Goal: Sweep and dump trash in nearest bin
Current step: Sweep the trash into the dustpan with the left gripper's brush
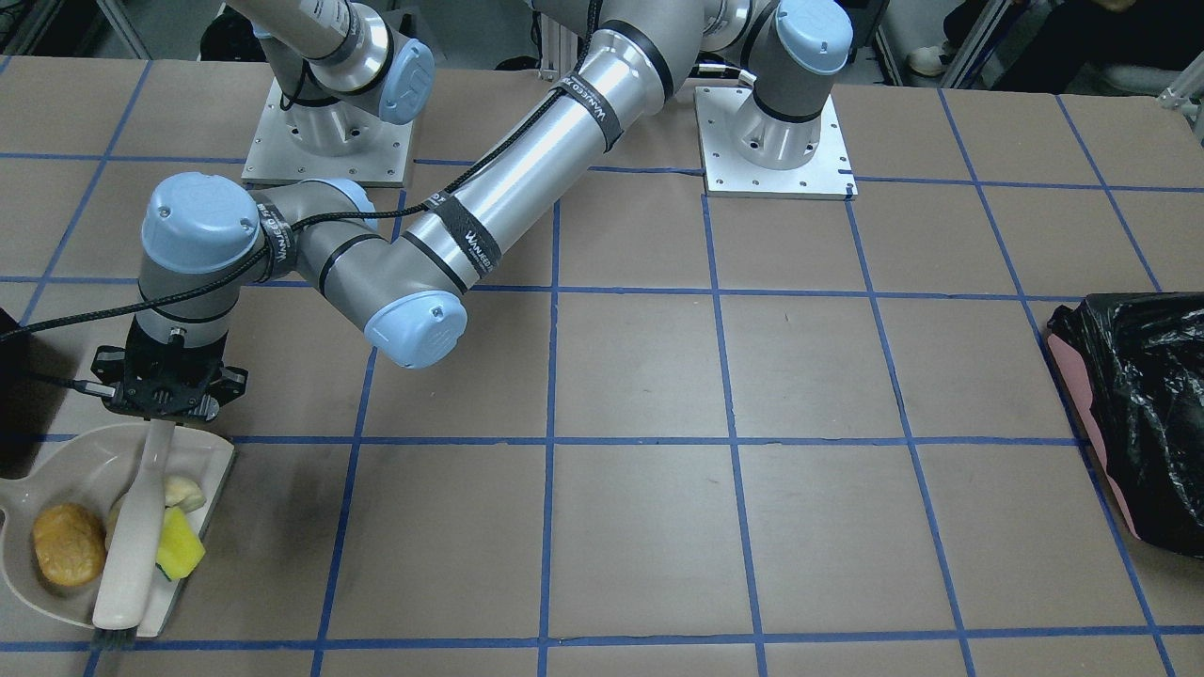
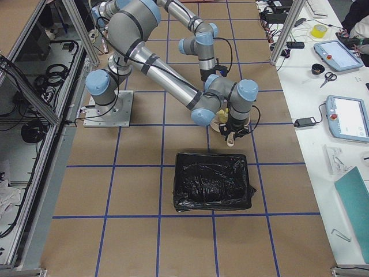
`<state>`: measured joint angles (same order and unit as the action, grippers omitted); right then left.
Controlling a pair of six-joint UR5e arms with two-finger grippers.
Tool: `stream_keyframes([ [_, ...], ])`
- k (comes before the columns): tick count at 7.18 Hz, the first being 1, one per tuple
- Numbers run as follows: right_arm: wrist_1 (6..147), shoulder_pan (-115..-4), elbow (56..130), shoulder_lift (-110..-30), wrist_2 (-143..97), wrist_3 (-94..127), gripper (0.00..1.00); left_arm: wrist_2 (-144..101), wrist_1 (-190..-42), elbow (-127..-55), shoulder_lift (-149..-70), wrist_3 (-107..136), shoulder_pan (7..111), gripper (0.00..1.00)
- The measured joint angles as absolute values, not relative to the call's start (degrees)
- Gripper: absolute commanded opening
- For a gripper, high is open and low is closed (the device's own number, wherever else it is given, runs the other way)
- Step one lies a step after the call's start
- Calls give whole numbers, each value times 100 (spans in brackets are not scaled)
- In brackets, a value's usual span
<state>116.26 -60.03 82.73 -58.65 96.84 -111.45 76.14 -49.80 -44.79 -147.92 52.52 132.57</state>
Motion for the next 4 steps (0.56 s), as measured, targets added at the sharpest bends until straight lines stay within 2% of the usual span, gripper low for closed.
stream_keyframes([
  [4,11592,-6003,8259,-5877,9678,-11125,0,7032,-4996,-4513,-14582,6423,13241,0],
])
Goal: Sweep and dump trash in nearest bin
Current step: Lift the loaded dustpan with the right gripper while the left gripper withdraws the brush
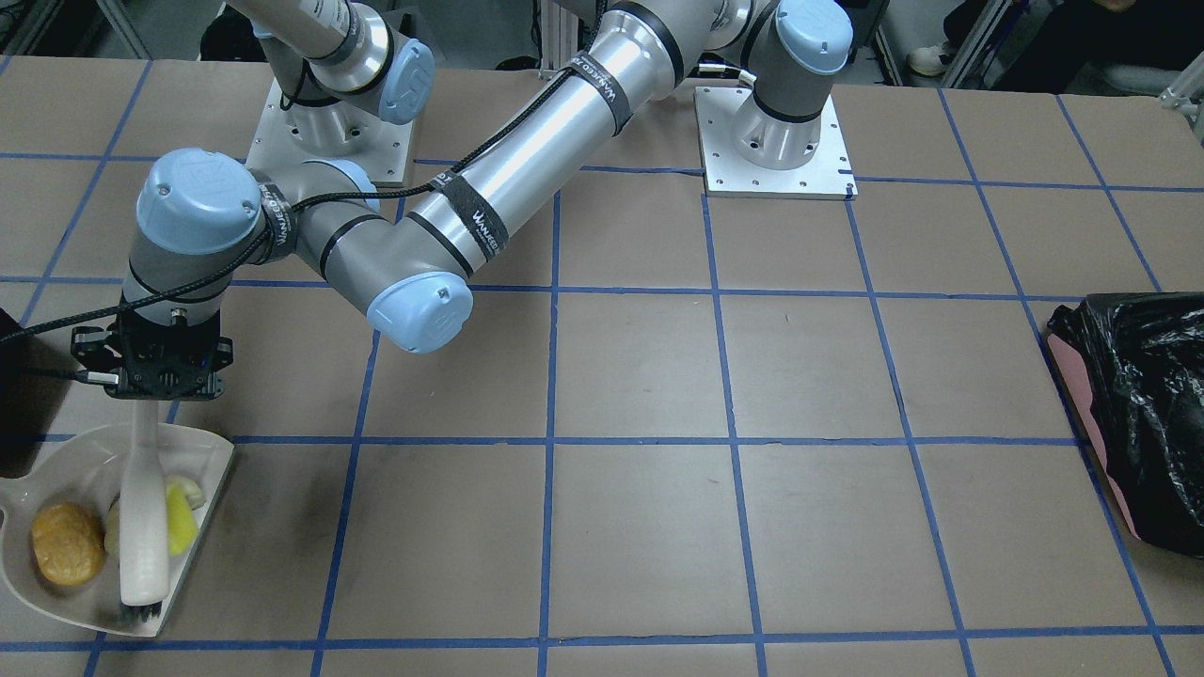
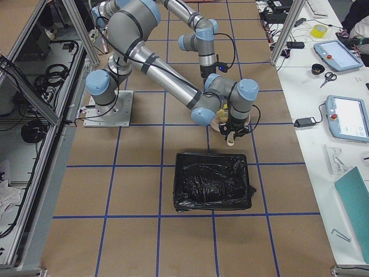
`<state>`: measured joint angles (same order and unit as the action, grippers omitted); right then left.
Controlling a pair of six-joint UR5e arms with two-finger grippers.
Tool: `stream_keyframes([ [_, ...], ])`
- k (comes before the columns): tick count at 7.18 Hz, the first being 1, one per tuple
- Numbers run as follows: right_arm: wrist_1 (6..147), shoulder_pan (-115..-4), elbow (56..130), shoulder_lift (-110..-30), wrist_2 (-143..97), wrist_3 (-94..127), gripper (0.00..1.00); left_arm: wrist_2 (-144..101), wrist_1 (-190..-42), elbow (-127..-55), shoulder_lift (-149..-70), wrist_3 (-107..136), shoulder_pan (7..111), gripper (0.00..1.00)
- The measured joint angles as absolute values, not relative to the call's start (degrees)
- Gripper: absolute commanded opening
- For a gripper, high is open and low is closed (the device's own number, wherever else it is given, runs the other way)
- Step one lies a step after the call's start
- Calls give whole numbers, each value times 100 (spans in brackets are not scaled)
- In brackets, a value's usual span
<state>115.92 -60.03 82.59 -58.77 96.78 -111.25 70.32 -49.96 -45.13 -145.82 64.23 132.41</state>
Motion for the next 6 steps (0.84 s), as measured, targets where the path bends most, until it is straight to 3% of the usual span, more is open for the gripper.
stream_keyframes([
  [6,11249,-5998,8246,-5923,9383,-10888,0,6041,-4908,-4413,-14593,7997,13278,0],
])
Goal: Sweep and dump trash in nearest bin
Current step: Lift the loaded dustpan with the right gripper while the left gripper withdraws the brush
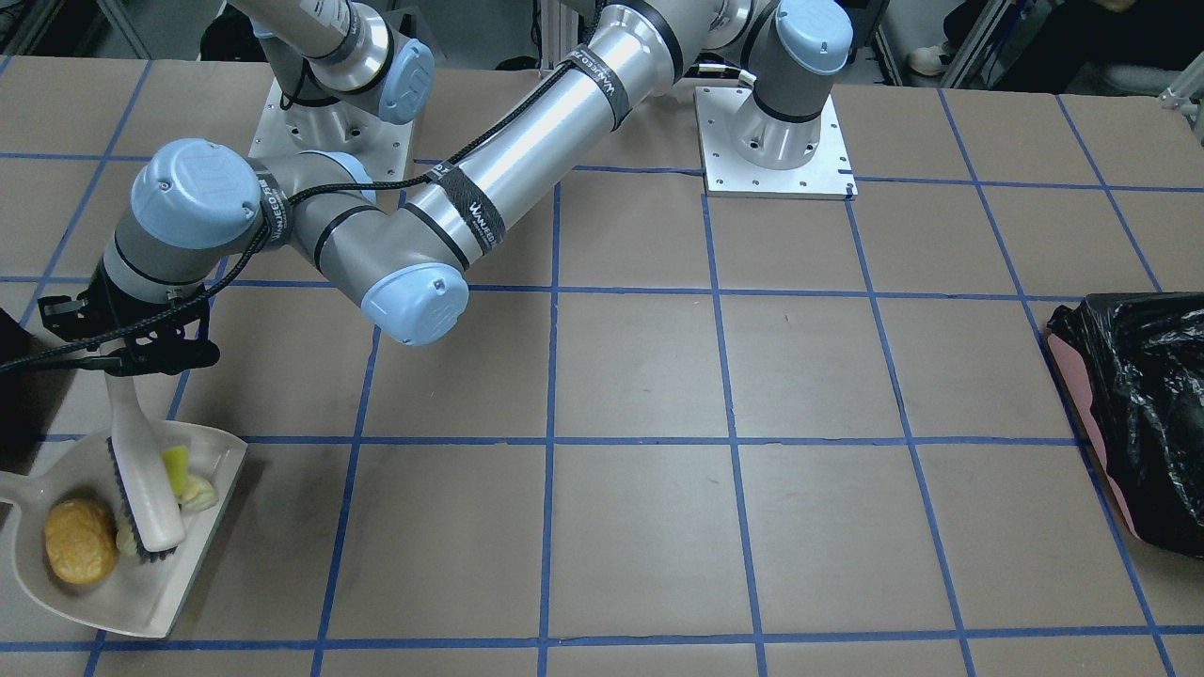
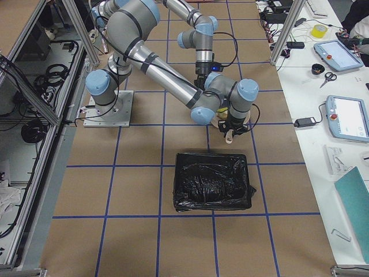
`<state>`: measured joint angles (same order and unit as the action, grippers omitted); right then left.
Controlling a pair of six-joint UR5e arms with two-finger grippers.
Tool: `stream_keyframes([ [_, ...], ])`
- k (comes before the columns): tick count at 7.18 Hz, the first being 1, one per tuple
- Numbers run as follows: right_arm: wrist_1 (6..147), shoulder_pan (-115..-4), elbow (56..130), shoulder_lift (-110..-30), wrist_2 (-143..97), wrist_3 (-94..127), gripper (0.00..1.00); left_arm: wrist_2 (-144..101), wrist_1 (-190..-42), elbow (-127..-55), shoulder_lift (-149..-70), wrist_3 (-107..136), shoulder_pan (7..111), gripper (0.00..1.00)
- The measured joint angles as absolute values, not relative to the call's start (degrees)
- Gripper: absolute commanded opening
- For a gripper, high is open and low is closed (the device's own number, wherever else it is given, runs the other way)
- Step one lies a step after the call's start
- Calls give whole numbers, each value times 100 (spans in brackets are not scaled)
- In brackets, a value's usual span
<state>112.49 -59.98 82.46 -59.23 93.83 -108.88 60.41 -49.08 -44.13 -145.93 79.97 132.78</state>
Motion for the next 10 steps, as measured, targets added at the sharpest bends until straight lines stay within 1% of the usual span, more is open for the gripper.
stream_keyframes([
  [2,11108,-5995,8246,-5938,9271,-10823,0,6021,-4895,-4273,-14545,8457,13271,0],
  [4,11049,-5994,8250,-5944,9249,-10812,0,6088,-4911,-4283,-14447,8491,13216,0],
  [5,11022,-5986,8242,-5953,9208,-10802,0,6220,-5144,-4306,-14312,8273,13130,0],
  [7,11000,-5921,8223,-6038,8972,-10633,0,6647,-6230,-4437,-13902,7176,12790,0],
  [8,10997,-5859,8221,-6136,8876,-10584,0,6863,-6574,-4700,-13688,6538,12561,0],
  [10,10958,-5718,8169,-6370,8844,-10615,0,7238,-6997,-5497,-13153,5158,12106,0],
])
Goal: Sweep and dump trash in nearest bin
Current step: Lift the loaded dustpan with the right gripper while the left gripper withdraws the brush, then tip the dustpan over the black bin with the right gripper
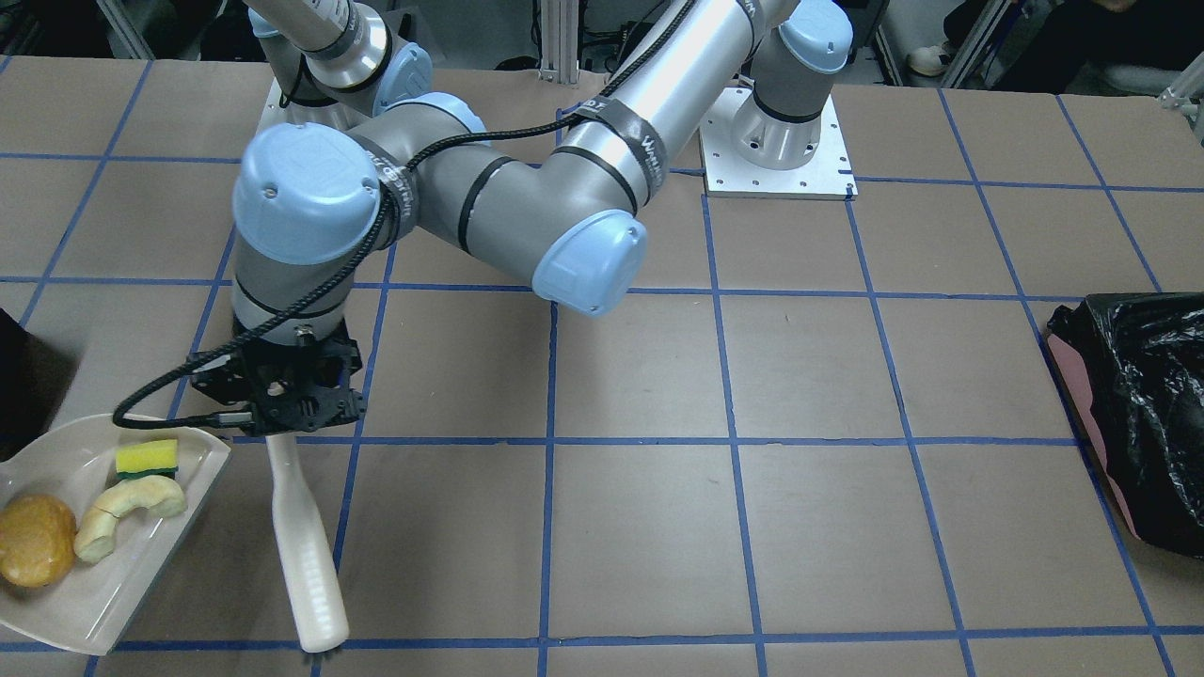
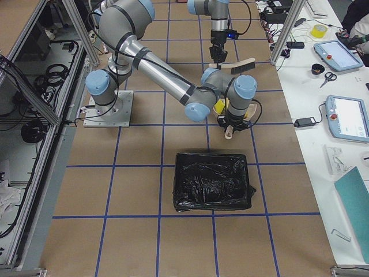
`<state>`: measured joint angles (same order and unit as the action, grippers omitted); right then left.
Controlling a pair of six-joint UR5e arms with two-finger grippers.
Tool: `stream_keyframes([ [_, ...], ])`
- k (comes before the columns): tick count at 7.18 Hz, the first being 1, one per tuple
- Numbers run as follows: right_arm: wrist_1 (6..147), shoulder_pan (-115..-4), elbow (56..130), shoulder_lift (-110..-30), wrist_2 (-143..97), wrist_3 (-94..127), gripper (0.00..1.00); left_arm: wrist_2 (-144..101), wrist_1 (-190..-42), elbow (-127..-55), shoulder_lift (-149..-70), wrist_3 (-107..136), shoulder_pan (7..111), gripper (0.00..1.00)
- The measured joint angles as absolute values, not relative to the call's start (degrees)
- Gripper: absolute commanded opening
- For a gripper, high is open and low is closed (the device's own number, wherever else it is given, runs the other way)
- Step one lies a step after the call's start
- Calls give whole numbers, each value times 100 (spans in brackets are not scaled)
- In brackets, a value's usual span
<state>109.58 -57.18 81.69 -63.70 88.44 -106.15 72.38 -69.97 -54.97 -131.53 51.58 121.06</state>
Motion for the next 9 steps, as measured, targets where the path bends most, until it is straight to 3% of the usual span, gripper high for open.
stream_keyframes([
  [2,10612,-5408,7899,-6501,8867,-10829,0,7652,-7484,-6385,-12507,3788,11833,0],
  [5,10308,-4923,7411,-6484,9154,-11539,0,8343,-7588,-8364,-11367,2223,11722,0],
  [9,10306,-4255,7032,-6407,9592,-12389,0,8462,-7197,-10562,-10148,2235,11717,0],
])
